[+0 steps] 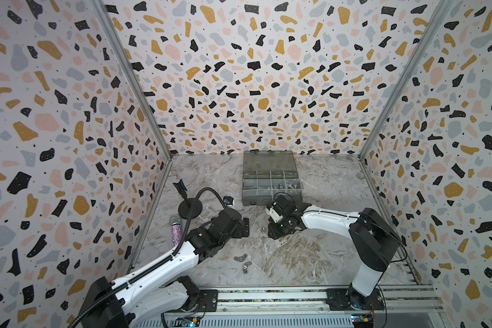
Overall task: Sort the screws and nuts into containers
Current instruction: Pick up the nut from the center of the table.
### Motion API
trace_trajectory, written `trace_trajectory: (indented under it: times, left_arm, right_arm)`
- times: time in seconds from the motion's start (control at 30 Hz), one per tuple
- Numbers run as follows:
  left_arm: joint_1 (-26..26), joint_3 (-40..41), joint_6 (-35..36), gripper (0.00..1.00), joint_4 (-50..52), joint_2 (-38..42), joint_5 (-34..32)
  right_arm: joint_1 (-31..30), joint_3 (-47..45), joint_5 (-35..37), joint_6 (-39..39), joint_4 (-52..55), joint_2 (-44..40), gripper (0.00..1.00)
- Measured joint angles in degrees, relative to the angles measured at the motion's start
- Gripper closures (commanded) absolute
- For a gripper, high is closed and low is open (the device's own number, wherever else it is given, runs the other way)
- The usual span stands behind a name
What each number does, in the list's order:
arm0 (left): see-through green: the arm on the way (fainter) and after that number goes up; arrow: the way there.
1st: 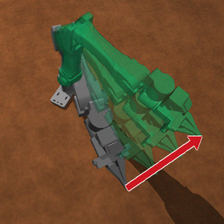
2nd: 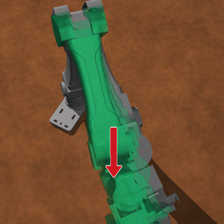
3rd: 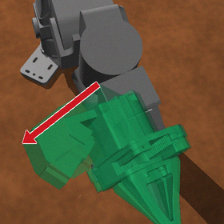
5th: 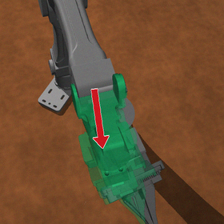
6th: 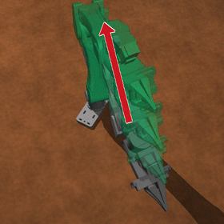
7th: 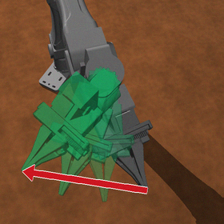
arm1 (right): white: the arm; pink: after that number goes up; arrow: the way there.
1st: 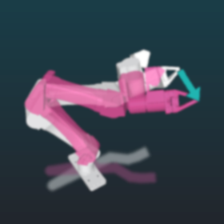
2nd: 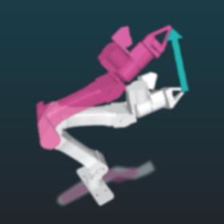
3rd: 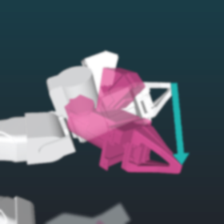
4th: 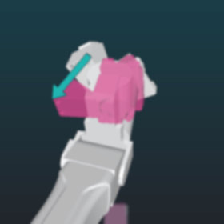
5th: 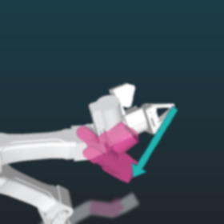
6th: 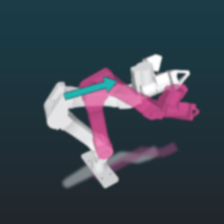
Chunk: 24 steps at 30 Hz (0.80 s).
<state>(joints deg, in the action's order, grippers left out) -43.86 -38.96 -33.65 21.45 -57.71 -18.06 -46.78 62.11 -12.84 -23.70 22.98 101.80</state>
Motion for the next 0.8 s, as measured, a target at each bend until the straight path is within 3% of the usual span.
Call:
trace_trajectory:
  times: [0.53, 0.8]
  left_arm:
    - [0.0, 0.02, 0.0, 0.0, 0.46, 2.54, -1.05]
    - [0.0, 0.37, 0.0, 0.01, 0.61, 3.91, -1.6]
  right_arm:
    - [-1.18, 2.58, 0.76, 0.04, 1.31, 2.84, 0.6]
    - [-2.6, 6.45, 3.41, 0.46, 4.44, 5.44, 0.67]
